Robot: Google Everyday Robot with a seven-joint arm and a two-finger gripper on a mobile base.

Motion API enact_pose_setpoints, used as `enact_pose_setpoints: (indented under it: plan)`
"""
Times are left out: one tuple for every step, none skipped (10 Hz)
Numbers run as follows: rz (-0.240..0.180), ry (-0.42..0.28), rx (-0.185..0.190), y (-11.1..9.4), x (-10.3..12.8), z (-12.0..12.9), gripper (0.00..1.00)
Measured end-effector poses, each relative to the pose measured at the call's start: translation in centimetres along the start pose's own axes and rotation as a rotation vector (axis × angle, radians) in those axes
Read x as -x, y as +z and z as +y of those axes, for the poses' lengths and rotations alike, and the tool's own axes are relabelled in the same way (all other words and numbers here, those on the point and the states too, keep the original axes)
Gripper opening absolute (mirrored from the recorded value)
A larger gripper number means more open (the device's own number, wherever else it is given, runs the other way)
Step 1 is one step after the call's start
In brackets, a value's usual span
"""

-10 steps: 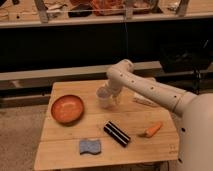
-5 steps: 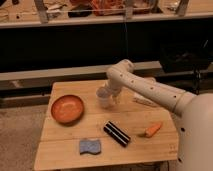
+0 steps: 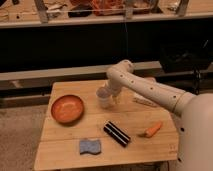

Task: Pick up the ceramic cup

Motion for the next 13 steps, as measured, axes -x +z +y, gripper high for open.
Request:
enact_pose_setpoints:
  plan:
    - [0.000, -0.001, 0.000, 0.02, 0.00, -0.03, 0.80]
    - [-0.001, -0.001, -0.001, 0.05, -0.01, -0.02, 0.80]
    - [0.000, -0.001, -0.001, 0.05, -0.04, -0.03, 0.80]
    - [0.000, -0.002, -0.001, 0.05, -0.04, -0.06, 0.80]
    - [-0.001, -0.002, -0.002, 0.08, -0.05, -0.05, 0.80]
    - [-0.001, -0.002, -0.002, 0.09, -0.06, -0.07, 0.80]
    - [-0.001, -0.003, -0.002, 0.11, -0.06, -0.09, 0.80]
    - [-0.001, -0.004, -0.002, 0.15, -0.08, -0.10, 0.80]
    - [0.000, -0.005, -0.002, 0.13, -0.12, -0.13, 0.80]
    - [-0.001, -0.006, -0.002, 0.15, -0.09, -0.17, 0.80]
    - [-0.001, -0.006, -0.002, 0.18, -0.10, -0.18, 0.80]
    - [-0.001, -0.007, -0.002, 0.19, -0.12, -0.21, 0.80]
    - [-0.001, -0.008, -0.002, 0.21, -0.09, -0.26, 0.80]
